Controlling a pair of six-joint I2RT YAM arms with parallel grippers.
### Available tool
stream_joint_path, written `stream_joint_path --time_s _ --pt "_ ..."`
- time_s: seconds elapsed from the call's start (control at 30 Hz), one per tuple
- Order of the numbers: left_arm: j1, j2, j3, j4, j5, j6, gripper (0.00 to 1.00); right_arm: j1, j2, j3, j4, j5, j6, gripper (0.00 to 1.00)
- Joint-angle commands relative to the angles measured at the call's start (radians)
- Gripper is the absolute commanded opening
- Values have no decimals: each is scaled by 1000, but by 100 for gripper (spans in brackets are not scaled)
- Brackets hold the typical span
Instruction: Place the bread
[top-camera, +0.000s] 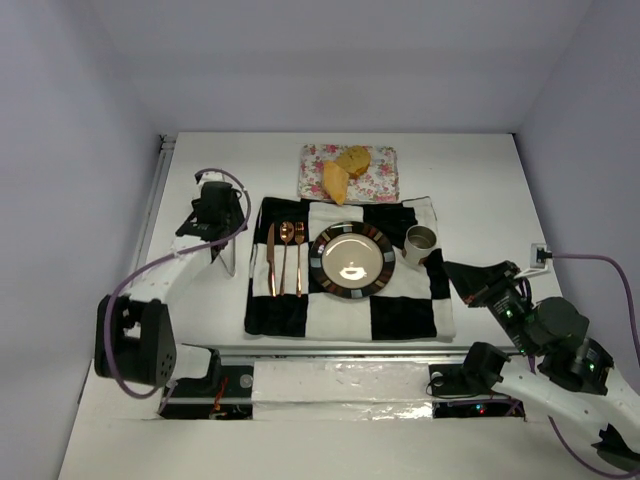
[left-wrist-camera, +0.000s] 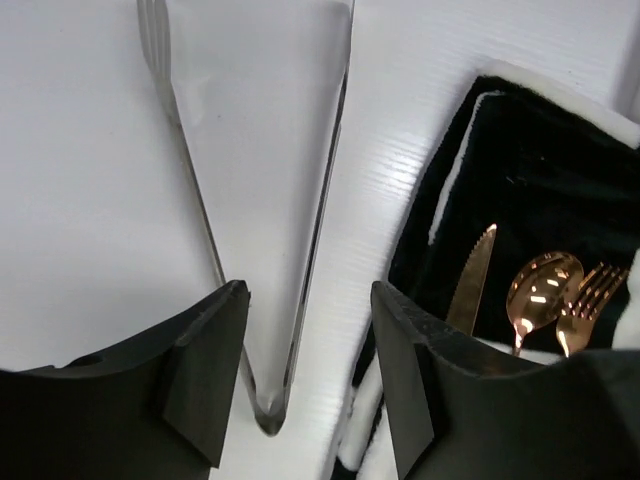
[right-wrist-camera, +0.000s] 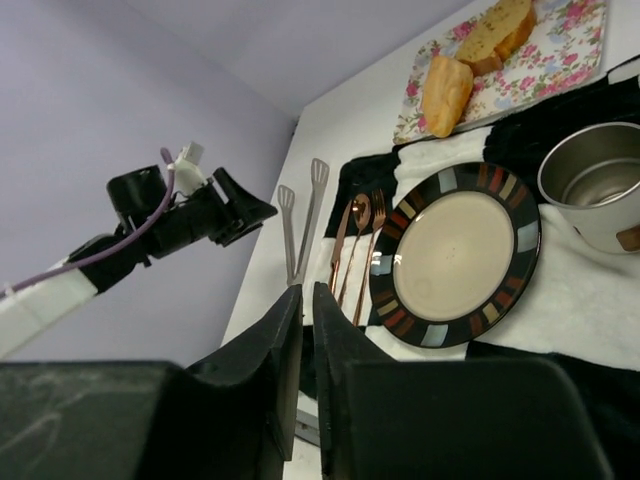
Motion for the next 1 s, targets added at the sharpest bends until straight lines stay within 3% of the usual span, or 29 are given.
stream_joint_path --time_s 0.0,0.23,0.5,0.53,0.63,0.67,0.8,0.93,0.97 --pt "10 60 73 88 20 32 51 7 -4 -6 12 -6 -7 17" --pt "41 319 169 139 23 84 49 7 14 -2 14 -14 -16 22" --pt "50 496 255 158 -10 130 36 7 16 -2 5 -29 1 22" --pt "50 525 277 158 -10 133 34 7 17 -3 5 -31 6 22" --pt "50 561 301 162 -18 133 13 7 28 -18 25 -55 19 23" --pt "50 566 306 162 -23 134 0 7 35 -23 35 -69 21 25" --pt "50 525 308 167 -69 134 0 7 141 -54 146 -230 -25 36" --pt "50 328 282 176 -49 104 0 7 421 -43 311 -342 -40 49" --pt "50 281 269 184 -23 82 0 7 469 -37 345 -356 -39 61"
